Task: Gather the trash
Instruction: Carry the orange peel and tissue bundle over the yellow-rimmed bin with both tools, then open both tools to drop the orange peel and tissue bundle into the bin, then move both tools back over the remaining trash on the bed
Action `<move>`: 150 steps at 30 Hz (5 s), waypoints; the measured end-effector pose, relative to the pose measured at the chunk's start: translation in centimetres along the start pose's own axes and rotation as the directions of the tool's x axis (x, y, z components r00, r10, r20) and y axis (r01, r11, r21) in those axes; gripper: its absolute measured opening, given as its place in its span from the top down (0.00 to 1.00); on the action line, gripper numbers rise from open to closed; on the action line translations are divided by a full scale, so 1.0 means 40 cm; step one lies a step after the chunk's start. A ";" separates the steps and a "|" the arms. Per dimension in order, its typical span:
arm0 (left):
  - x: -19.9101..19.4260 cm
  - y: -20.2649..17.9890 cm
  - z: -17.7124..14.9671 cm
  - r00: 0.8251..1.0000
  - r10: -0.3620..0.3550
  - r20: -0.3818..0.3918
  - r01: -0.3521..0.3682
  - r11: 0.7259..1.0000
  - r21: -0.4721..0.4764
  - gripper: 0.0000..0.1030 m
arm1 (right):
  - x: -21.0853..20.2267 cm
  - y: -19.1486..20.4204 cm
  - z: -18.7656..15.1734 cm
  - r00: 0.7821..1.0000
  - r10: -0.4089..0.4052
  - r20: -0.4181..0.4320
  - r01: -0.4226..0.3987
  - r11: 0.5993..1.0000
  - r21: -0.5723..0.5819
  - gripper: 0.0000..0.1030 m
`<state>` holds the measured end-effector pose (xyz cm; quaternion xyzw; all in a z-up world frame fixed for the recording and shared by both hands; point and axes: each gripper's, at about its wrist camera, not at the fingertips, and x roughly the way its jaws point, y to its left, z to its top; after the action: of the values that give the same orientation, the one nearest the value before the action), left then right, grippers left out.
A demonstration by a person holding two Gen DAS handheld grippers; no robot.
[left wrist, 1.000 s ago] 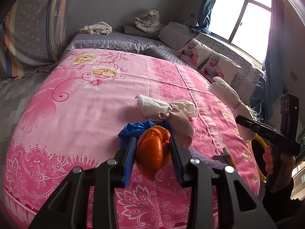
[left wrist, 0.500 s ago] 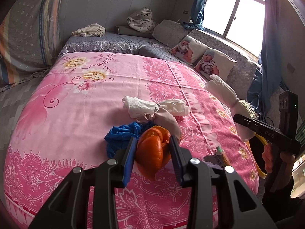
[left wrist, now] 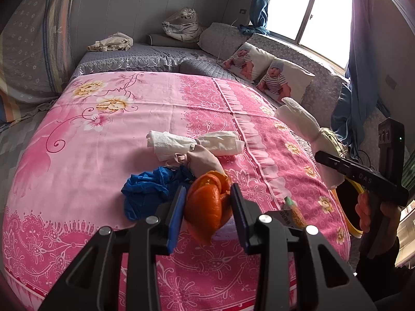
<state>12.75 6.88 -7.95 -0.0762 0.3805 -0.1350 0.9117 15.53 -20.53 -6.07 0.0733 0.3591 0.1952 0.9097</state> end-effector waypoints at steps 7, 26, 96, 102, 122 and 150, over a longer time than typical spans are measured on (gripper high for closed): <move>0.019 -0.046 0.012 1.000 -0.020 -0.006 0.021 0.999 0.035 0.68 | -0.020 -0.029 -0.006 1.000 -0.014 0.011 0.014 1.000 0.019 0.77; 0.105 -0.270 0.065 0.991 -0.120 -0.053 0.128 0.973 0.194 0.68 | -0.092 -0.162 -0.021 0.995 -0.089 0.049 0.085 0.992 0.091 0.77; 0.519 -1.039 -0.053 0.831 -0.342 -0.438 0.521 0.753 0.402 0.68 | -0.491 -0.696 -0.222 0.817 -0.576 0.022 0.505 0.733 0.455 0.77; 0.548 -1.070 -0.084 0.824 -0.320 -0.467 0.522 0.749 0.408 0.68 | -0.505 -0.715 -0.241 0.810 -0.586 0.006 0.513 0.714 0.476 0.76; 0.516 -1.018 -0.044 0.825 -0.343 -0.449 0.508 0.798 0.324 0.55 | -0.498 -0.705 -0.222 0.812 -0.584 0.004 0.510 0.711 0.484 0.59; 0.200 -0.403 0.214 0.981 -0.171 -0.094 0.186 0.965 0.186 0.50 | -0.227 -0.247 0.010 0.961 -0.268 0.064 0.259 0.958 0.123 0.52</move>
<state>21.22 -10.60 -3.45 -0.0155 0.3923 -0.2558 0.8834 12.75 -33.26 -2.79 0.0840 0.3396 0.0486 0.9355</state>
